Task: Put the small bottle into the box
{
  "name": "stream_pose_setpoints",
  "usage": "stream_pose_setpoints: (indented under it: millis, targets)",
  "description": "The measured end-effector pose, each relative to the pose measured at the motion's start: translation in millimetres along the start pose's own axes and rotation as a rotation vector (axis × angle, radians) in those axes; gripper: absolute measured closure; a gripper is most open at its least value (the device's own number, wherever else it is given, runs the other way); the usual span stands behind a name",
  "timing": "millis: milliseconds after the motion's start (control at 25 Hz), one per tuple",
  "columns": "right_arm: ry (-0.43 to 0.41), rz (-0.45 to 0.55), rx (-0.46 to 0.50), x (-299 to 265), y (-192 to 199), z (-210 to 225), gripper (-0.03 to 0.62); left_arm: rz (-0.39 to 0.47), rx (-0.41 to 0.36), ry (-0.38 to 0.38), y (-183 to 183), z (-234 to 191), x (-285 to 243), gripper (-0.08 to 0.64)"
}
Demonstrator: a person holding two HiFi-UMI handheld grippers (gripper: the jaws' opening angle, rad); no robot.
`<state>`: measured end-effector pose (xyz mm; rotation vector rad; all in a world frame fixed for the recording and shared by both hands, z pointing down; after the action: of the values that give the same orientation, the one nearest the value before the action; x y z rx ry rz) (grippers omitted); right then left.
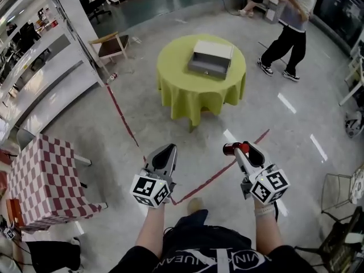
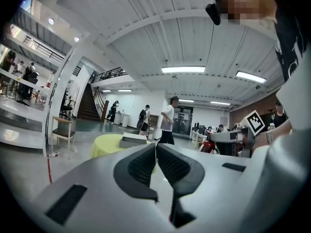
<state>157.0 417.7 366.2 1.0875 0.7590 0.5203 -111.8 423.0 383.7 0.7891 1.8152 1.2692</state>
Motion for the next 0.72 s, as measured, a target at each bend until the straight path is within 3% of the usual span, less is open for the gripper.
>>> stream_pose_setpoints:
  millis: [360,720]
  targets:
    - [0.027,-0.02,-0.065,-31.2,3.2,6.2,0.443,-0.022,0.031,0.013,5.6,-35.9,-13.8,0.54]
    - [-0.026,-0.044,-0.072,-79.7,-1.9,7.3,0.443,-0.034,0.082,-0.066,18.0,-75.6,-8.8,0.54]
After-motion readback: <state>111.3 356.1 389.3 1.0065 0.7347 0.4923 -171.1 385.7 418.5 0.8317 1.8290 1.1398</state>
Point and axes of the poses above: the fingertips, and each gripper's own axes: x backward along the fingers, z to its right, y out of its underside, the point moved 5 cm from there along x, backward along the fingers, and after that the axes turned 9 degrees about -z, right-handed, at the moved point
